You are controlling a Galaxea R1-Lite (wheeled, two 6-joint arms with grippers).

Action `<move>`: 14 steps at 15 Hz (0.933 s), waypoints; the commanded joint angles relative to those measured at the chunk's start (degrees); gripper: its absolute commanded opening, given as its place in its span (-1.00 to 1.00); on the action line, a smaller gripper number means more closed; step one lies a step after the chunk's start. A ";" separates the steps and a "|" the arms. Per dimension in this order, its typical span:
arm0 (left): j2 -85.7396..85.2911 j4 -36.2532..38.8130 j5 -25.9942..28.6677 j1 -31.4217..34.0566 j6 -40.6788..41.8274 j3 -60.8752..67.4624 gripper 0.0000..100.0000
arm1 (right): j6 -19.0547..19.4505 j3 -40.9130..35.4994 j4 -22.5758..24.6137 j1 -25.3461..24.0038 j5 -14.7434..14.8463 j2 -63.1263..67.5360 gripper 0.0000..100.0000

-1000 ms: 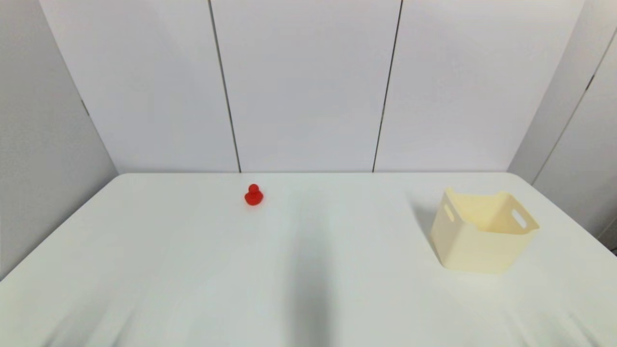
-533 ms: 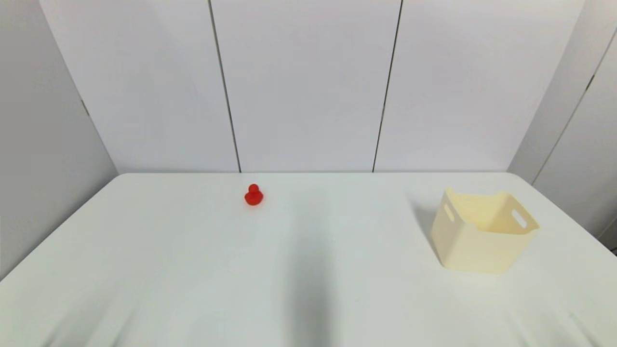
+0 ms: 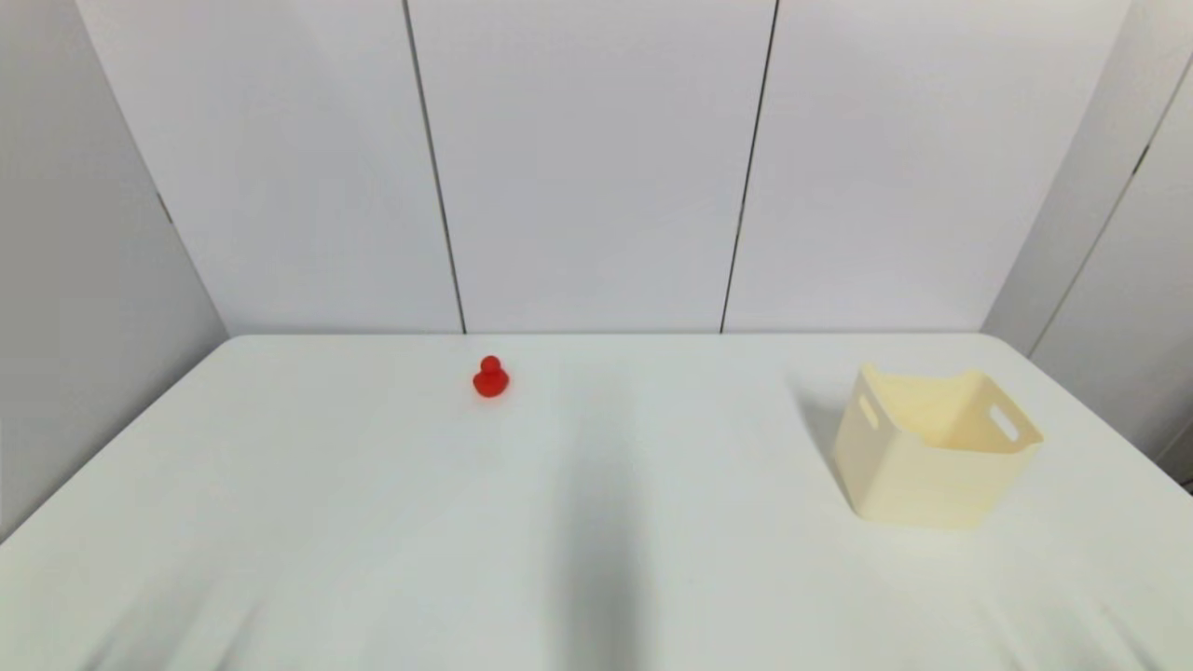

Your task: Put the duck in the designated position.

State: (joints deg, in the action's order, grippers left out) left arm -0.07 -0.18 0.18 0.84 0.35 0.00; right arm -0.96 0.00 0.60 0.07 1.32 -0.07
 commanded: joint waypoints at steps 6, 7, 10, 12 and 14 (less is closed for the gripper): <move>0.07 0.01 -0.01 0.04 0.09 0.00 1.00 | 0.00 0.00 0.02 0.01 0.00 0.07 1.00; 0.07 0.01 -0.01 0.04 0.09 0.00 1.00 | 0.00 0.00 0.02 0.01 0.00 0.07 1.00; 3.06 -2.10 0.34 0.04 0.35 -2.11 1.00 | 0.00 0.00 0.02 0.01 0.00 0.07 1.00; 9.83 -6.32 0.87 0.04 1.23 -9.93 1.00 | 0.00 0.00 0.02 0.01 0.00 0.07 1.00; 18.44 -9.13 0.78 -0.05 2.63 -18.37 1.00 | 0.00 0.00 0.02 0.01 0.00 0.07 1.00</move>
State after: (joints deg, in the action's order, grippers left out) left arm 6.11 -5.51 0.82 0.84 1.54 -8.37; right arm -0.96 0.00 0.60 0.07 1.32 -0.07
